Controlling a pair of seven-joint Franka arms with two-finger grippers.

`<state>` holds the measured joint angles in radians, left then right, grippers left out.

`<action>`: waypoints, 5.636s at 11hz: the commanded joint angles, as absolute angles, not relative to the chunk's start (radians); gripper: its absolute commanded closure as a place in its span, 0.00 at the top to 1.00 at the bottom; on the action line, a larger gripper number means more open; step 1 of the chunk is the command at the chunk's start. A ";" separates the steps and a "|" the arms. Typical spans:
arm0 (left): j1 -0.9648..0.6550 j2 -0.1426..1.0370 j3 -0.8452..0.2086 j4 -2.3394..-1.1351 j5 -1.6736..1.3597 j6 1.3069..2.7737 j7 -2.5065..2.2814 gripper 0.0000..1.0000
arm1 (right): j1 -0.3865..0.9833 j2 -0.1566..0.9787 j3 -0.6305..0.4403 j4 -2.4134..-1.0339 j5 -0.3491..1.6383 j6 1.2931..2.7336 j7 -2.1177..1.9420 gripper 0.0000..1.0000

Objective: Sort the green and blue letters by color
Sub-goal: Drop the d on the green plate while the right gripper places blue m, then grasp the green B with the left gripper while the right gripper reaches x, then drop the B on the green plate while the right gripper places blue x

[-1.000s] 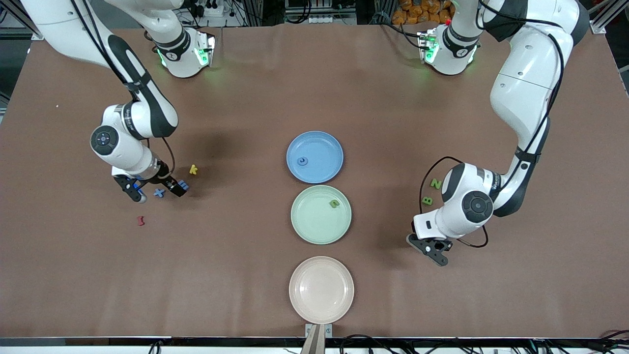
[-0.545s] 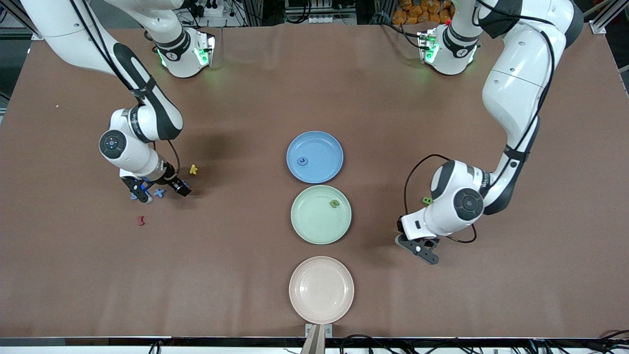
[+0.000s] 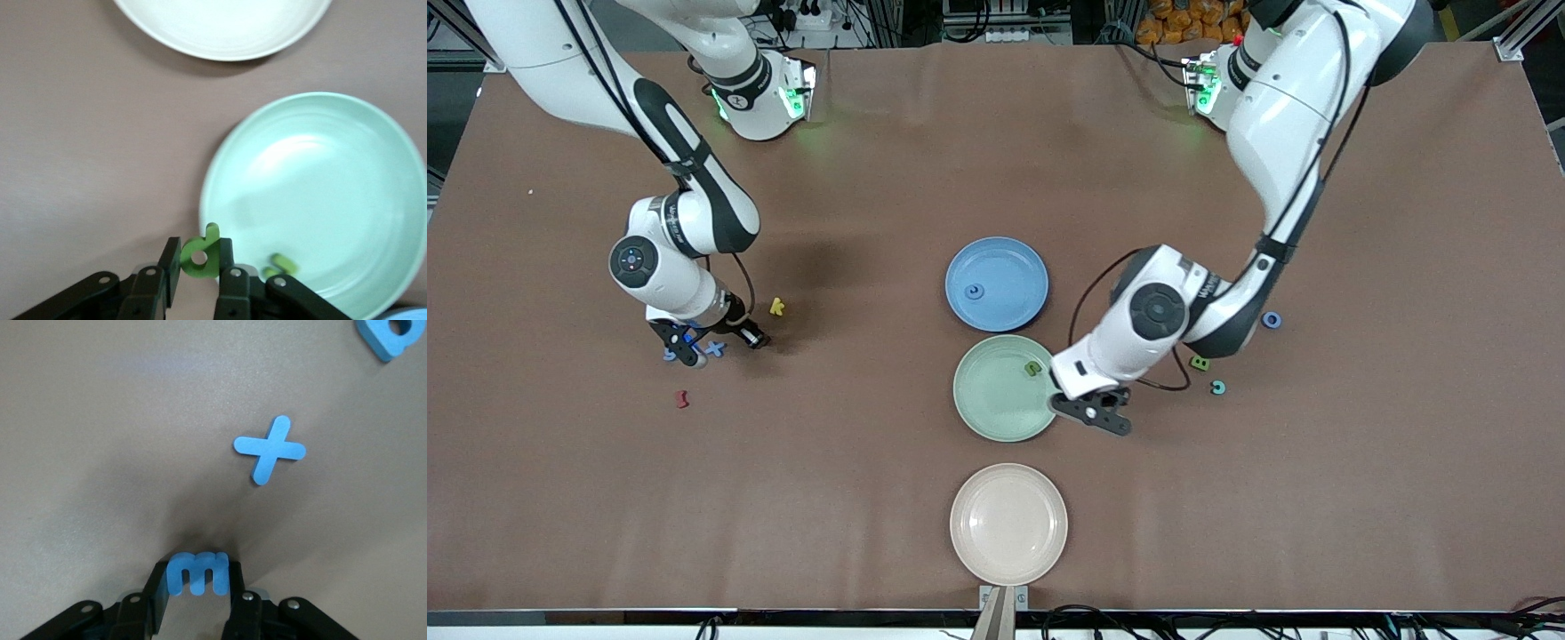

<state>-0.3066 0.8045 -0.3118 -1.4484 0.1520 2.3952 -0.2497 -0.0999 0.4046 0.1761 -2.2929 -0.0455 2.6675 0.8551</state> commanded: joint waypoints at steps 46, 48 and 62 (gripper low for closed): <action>0.003 0.549 -0.273 -2.060 0.333 2.648 0.005 0.81 | -0.176 0.387 0.126 -2.153 -0.100 2.526 0.302 1.00; 0.002 0.549 -0.273 -2.060 0.333 2.648 0.005 0.71 | -0.186 0.396 0.126 -2.196 -0.100 2.594 0.299 1.00; -0.023 0.557 -0.392 -1.919 0.296 2.635 -0.133 0.01 | -0.192 0.440 0.123 -2.270 -0.100 2.741 0.311 0.23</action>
<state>-0.0095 0.5445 -0.3445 -1.9745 0.3084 2.6409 -0.0361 -0.1742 0.4332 0.1094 -2.2600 -0.0835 2.7255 0.3035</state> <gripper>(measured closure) 0.656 0.546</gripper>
